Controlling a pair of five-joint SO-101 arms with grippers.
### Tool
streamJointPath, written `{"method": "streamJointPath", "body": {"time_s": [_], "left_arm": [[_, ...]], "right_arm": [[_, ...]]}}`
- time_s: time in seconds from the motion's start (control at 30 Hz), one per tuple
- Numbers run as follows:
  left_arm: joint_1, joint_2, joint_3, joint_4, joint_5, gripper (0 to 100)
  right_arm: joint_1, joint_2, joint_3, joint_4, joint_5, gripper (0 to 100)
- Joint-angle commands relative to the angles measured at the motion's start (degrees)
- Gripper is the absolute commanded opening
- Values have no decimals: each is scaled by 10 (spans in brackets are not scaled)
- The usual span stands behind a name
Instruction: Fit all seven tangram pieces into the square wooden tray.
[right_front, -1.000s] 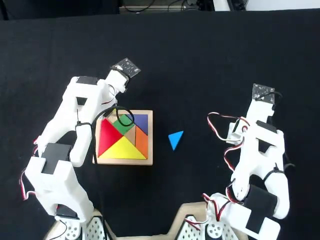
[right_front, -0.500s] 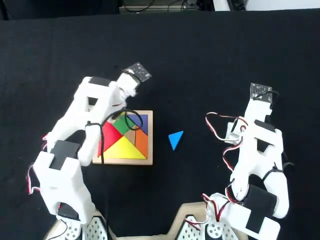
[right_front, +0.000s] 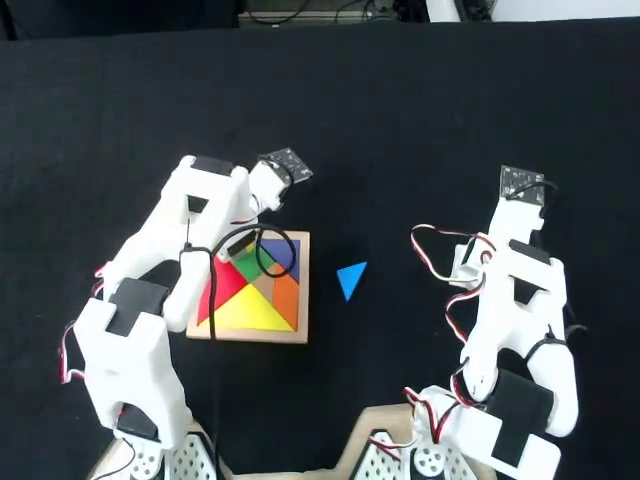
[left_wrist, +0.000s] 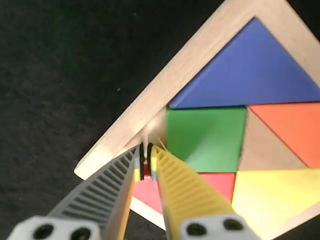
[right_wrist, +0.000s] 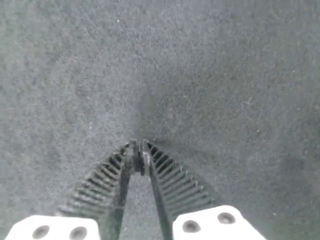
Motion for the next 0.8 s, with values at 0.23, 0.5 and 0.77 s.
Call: {"method": "streamJointPath", "body": {"time_s": [0.23,0.5,0.77], "left_arm": [[-7,-16,-3,15,1,29],[-11,-141,-101,117,13,30],[118,-193,-102,152,122,284]], "right_arm": [[-10,2,-30,4,7,11],[9,2,-33,2,0,11],[81,1,-48,-2,-69,11]]}}
